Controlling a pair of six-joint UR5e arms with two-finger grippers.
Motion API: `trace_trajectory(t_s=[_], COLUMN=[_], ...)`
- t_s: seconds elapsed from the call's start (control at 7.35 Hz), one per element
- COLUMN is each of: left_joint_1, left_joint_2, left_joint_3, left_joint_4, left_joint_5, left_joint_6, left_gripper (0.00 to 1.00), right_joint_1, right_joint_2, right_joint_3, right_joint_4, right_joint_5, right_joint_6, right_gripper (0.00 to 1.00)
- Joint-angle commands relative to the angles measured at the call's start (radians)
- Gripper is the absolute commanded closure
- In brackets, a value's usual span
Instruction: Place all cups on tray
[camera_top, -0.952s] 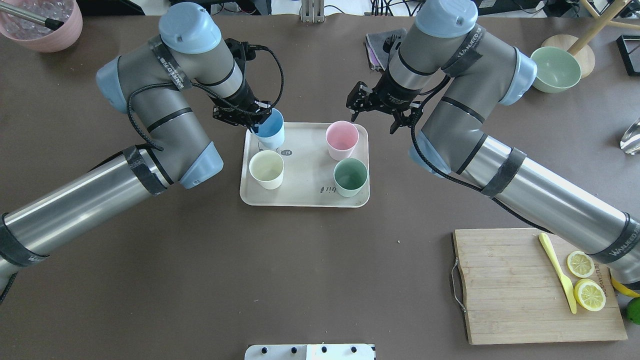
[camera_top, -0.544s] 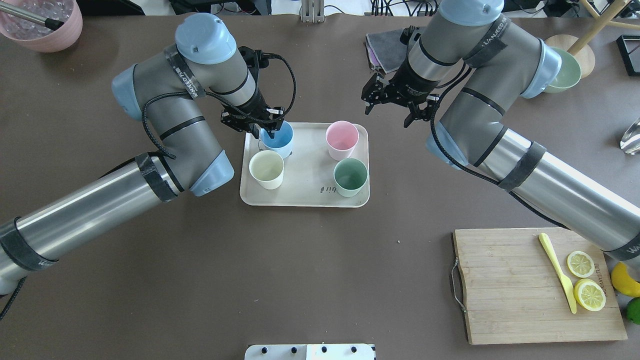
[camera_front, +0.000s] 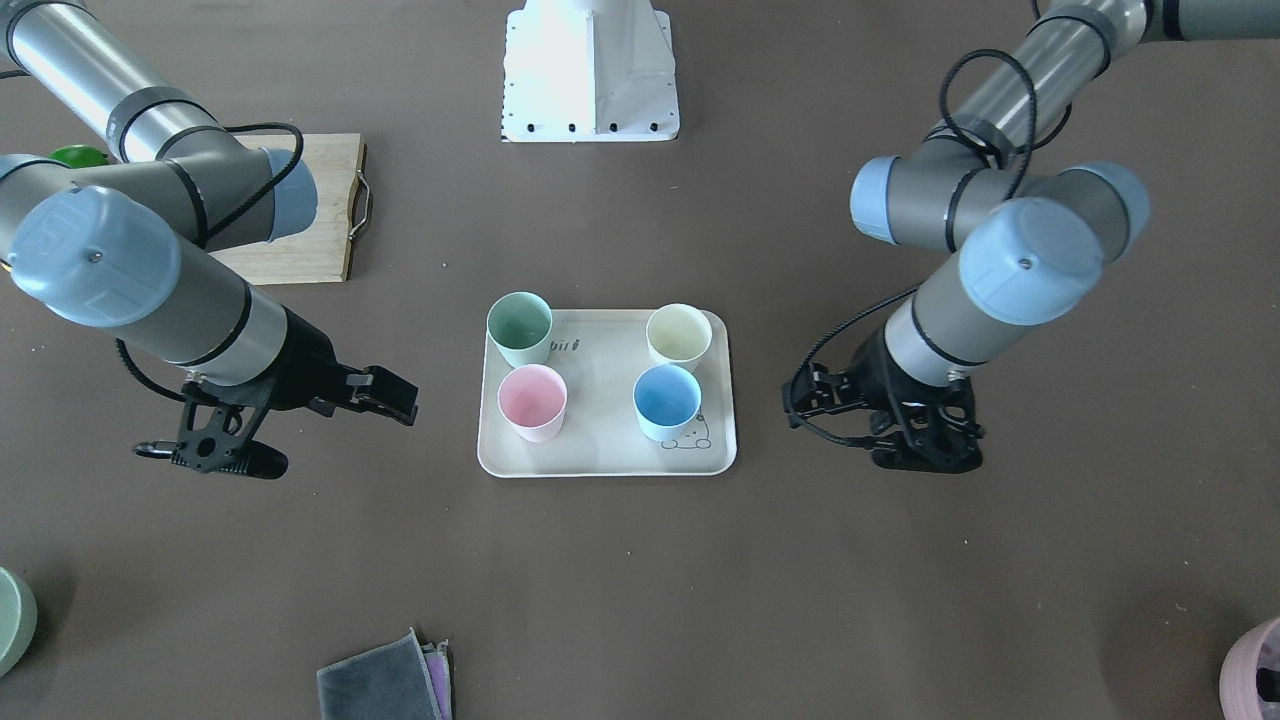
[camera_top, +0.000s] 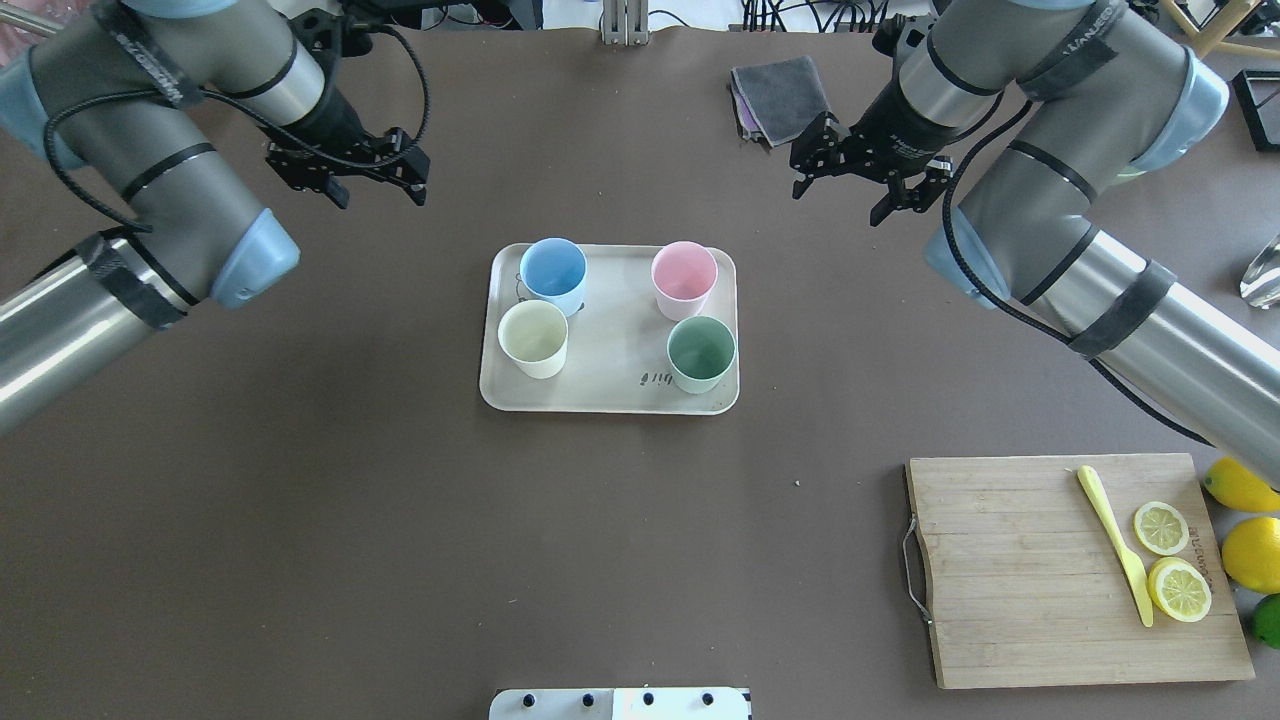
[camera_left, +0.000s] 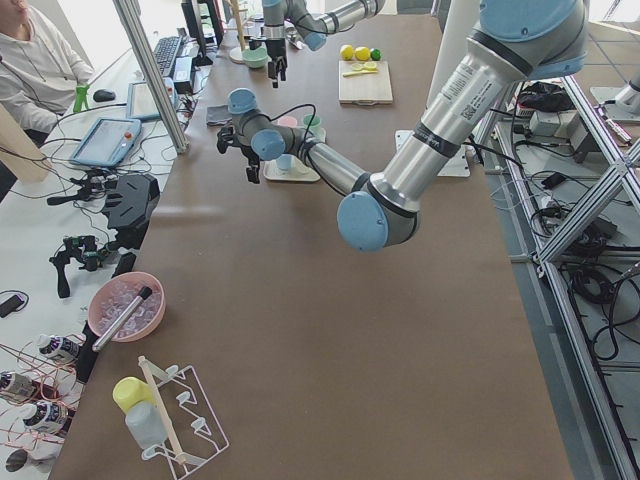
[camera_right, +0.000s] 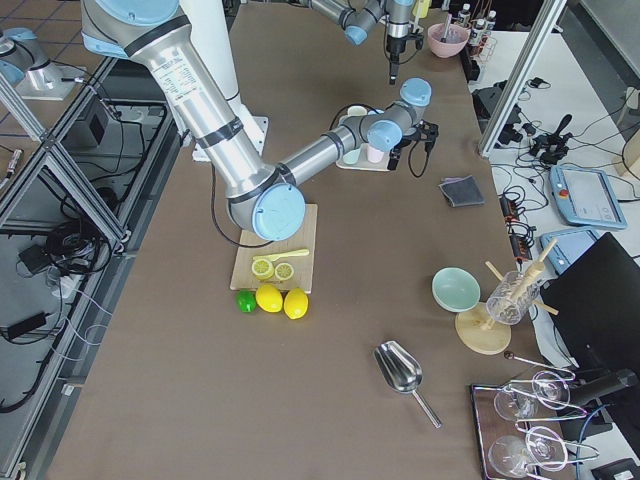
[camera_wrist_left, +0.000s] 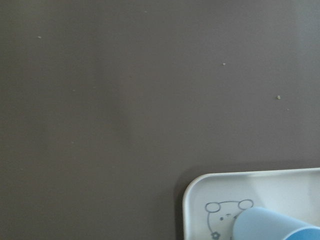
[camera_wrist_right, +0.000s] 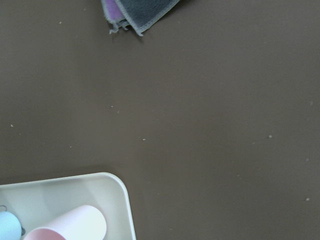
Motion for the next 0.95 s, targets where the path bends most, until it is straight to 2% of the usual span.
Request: trace_trajectory(t_s=[0.0,0.27,0.41,0.82], left_joint_1=[-0.158,-0.316,-0.370,-0.416], left_joint_2=[0.185,0.340,0.388,0.569], left_joint_3=[-0.113,-0.150,-0.152,-0.216], left_joint_4=[0.114,0.167,0.167,0.151], left_joint_5=[-0.019,-0.013,-0.014,-0.014], left_joint_6=[0.373,0.708,0.795,0.820], left_gripper=[0.02,0.02,0.02,0.02], right_joint_1=[0.113,0.212,0.260,0.395], right_joint_2=[-0.121,-0.238,-0.298,-0.465], right_joint_3=[0.029,0.031,0.032,0.049], right_joint_4=[-0.004,-0.004,-0.004,-0.008], right_joint_5=[0.032,0.036,0.040,0.040], right_joint_6=[-0.227,-0.498,-0.607,-0.888], right_gripper=[0.00,0.00,0.00,0.00])
